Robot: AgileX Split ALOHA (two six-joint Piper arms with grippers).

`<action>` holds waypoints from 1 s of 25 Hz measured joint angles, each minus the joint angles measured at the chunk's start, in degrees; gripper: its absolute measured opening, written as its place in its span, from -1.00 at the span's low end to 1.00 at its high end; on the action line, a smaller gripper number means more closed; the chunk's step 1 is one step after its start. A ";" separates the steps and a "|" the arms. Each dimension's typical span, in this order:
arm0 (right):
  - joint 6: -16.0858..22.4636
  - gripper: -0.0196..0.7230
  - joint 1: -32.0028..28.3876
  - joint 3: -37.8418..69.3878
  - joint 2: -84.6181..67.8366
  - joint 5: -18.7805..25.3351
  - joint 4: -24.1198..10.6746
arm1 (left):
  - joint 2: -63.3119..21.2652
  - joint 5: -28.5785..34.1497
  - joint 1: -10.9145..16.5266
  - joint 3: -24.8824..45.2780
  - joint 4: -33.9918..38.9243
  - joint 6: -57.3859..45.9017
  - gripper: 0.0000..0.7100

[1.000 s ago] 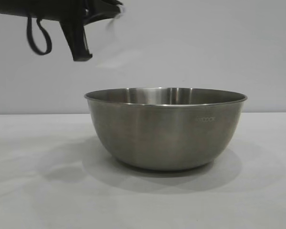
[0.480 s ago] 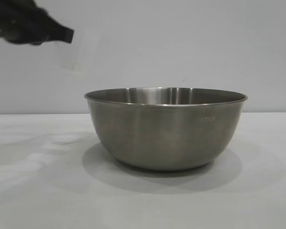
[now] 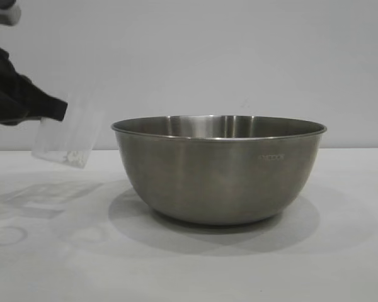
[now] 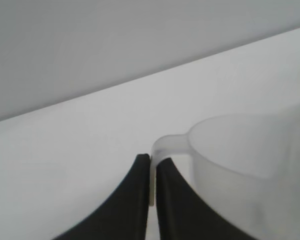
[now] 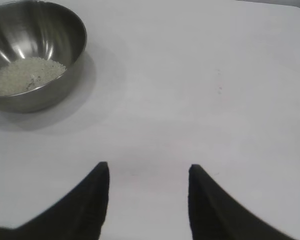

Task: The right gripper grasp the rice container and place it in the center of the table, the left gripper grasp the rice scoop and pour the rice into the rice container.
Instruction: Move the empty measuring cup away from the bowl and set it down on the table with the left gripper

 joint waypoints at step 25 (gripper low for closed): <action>0.09 -0.11 0.00 0.00 0.00 0.00 -0.09 | 0.39 -0.24 0.00 8.76 -0.04 -9.69 -0.69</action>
